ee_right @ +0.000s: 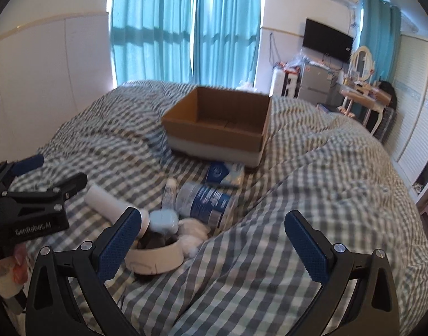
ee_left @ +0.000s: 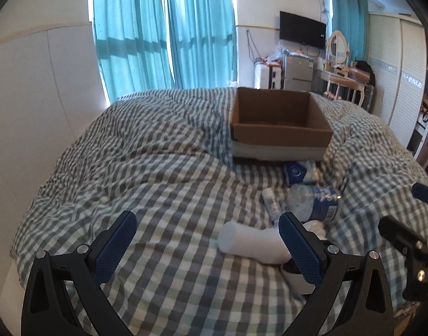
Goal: Organize objects
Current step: 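Grasp the white foam cylinder with the left gripper while the right grasps the black round object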
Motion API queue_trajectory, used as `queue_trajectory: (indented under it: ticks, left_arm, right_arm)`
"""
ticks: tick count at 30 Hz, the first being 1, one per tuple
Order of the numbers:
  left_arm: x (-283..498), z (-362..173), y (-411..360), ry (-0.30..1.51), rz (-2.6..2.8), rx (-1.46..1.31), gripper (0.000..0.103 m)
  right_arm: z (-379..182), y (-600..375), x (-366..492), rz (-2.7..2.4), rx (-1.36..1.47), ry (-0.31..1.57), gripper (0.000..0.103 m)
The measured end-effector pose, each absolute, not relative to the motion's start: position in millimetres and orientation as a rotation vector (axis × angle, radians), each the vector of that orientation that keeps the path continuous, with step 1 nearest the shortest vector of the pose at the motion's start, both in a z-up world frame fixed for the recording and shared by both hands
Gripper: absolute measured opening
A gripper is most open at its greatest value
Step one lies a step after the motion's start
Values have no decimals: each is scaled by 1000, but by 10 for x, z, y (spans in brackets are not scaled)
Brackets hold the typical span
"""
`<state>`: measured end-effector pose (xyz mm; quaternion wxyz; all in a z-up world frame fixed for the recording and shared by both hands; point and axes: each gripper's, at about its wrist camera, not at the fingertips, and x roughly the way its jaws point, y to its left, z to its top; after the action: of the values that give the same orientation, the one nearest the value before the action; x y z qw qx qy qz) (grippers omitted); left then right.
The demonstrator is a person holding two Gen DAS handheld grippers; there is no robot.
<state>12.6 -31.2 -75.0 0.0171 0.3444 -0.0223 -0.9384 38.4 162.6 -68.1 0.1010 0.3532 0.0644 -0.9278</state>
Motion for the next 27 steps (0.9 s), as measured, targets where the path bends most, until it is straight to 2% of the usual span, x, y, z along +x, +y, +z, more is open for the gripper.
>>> queue_trajectory:
  ticks: [7, 15, 20, 22, 27]
  left_arm:
    - [125, -888, -398, -98, -2885, 1112, 103]
    - [62, -939, -556, -36, -2874, 1144, 103]
    - [28, -986, -549, -49, -2875, 1168, 103]
    - [19, -998, -543, -56, -2875, 1178, 103]
    - [20, -1008, -529, -60, -2885, 1190, 103]
  right_arm:
    - [-1109, 1362, 335, -2572, 1188, 249, 103]
    - [-1410, 1161, 261, -2471, 1291, 249, 102]
    - [-1539, 1057, 172, -2417, 1346, 274, 90]
    - [-1567, 1034, 162, -2389, 1354, 272, 79]
    - [-1472, 1116, 184, -2416, 1316, 220, 76]
